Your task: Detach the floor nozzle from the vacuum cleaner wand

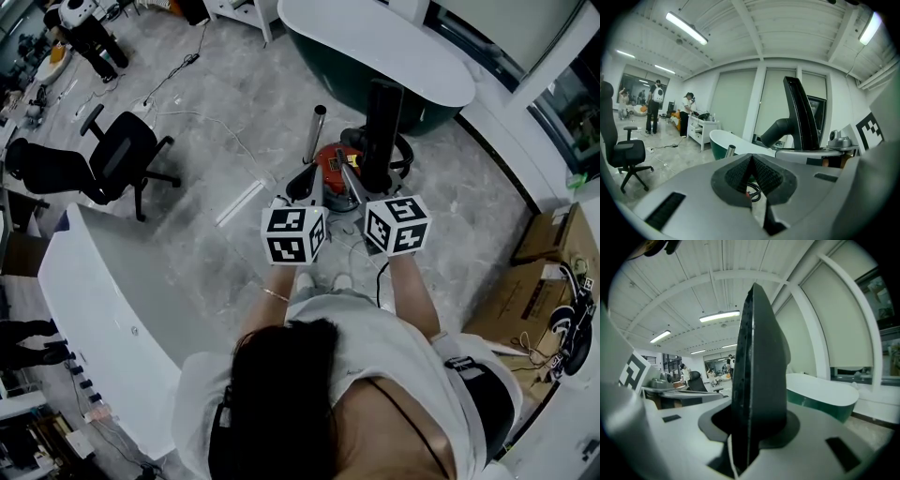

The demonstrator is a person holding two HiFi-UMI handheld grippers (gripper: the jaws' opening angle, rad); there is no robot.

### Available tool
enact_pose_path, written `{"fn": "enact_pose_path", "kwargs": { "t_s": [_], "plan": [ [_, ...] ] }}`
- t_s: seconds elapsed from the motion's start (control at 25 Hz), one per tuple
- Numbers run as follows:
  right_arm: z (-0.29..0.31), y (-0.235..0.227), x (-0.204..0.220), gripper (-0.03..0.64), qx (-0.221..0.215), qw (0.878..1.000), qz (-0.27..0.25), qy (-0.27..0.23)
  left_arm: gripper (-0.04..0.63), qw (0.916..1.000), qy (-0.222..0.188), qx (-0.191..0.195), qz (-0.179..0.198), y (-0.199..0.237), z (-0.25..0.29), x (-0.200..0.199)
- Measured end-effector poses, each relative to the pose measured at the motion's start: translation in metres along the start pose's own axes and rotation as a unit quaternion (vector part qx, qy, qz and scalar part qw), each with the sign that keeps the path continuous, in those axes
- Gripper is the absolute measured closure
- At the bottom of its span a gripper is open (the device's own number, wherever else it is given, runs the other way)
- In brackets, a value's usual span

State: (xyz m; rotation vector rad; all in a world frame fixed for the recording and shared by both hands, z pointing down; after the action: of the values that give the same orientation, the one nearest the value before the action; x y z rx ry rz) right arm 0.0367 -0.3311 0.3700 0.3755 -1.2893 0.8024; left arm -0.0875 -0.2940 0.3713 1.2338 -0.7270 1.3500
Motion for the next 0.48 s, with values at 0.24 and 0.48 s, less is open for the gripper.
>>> {"fn": "enact_pose_path", "kwargs": {
  "t_s": [0.24, 0.48],
  "plan": [
    [-0.0049, 0.0027, 0.0059, 0.492, 0.010, 1.000, 0.002, 0.008, 0.592, 1.0000, 0.003, 0.002, -0.005, 0.0000, -0.0046, 0.0060],
    [-0.0081, 0.0074, 0.0066, 0.492, 0.018, 1.000, -0.007, 0.012, 0.592, 0.9999, 0.010, 0.004, -0.005, 0.0009, -0.0064, 0.0109]
  ]
}}
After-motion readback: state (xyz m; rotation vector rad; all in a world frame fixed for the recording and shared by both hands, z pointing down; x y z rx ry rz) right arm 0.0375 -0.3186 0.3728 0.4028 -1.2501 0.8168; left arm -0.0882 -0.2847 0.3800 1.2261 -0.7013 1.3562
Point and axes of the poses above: the fingertips, and each gripper's own axes: z forward along the fingers, y to its left, x out of its underside, the point moved 6 cm from there along -z, backward along the fingers, and after that the axes turned 1 degree about x, right-handed, at the moved point
